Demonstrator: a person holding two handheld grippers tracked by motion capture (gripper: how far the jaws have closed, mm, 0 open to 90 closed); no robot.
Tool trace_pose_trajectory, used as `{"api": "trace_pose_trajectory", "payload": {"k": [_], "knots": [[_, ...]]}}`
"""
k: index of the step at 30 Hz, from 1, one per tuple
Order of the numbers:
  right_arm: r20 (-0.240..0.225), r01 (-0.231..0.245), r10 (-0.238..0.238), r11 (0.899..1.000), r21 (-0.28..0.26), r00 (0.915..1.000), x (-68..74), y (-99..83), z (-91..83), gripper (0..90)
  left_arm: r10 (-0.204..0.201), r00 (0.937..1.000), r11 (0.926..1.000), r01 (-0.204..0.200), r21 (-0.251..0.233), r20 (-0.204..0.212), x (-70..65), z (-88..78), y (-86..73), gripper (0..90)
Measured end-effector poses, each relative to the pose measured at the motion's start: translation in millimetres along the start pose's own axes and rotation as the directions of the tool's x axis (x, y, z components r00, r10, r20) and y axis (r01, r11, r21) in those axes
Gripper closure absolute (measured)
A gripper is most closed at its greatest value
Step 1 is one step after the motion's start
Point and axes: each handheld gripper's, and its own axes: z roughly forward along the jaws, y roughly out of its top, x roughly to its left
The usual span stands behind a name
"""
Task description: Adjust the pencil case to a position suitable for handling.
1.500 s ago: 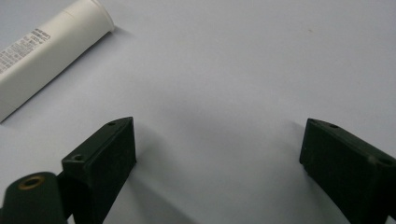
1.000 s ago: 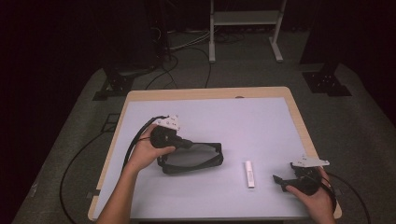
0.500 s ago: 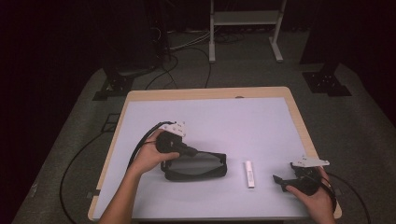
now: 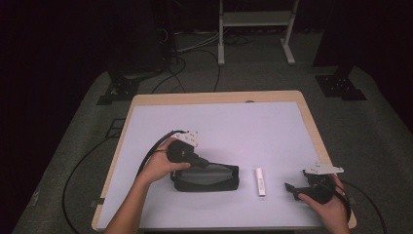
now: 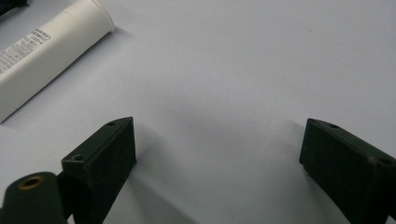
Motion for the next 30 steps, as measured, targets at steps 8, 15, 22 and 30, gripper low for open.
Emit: {"api": "trace_pose_trajectory", "payload": {"k": [8,15,22,30], "knots": [[0.001,0.001,-0.001,1.0,-0.001,1.0,0.1,-0.1,0.0,9.8,-0.012,0.9988,0.9999,0.012,-0.002,-0.048,2.2,1.1,-0.5,72.3],[-0.001,-0.001,0.001,1.0,-0.002,1.0,0.0,-0.2,0.0,9.8,-0.045,0.9922,0.9988,0.043,-0.025,-0.116,0.7,-4.2,-2.0,54.9],[-0.002,-0.001,0.001,1.0,-0.003,1.0,-0.1,-0.2,-0.1,9.8,-0.111,0.9769,0.9928,0.101,-0.064,-0.183,-1.0,-16.5,-7.5,39.1],[-0.003,-0.003,0.003,1.0,-0.002,1.0,-0.2,-0.1,-0.1,9.8,-0.167,0.9519,0.984,0.146,-0.102,-0.257,-9.1,-26.9,-14.6,20.8]]}}
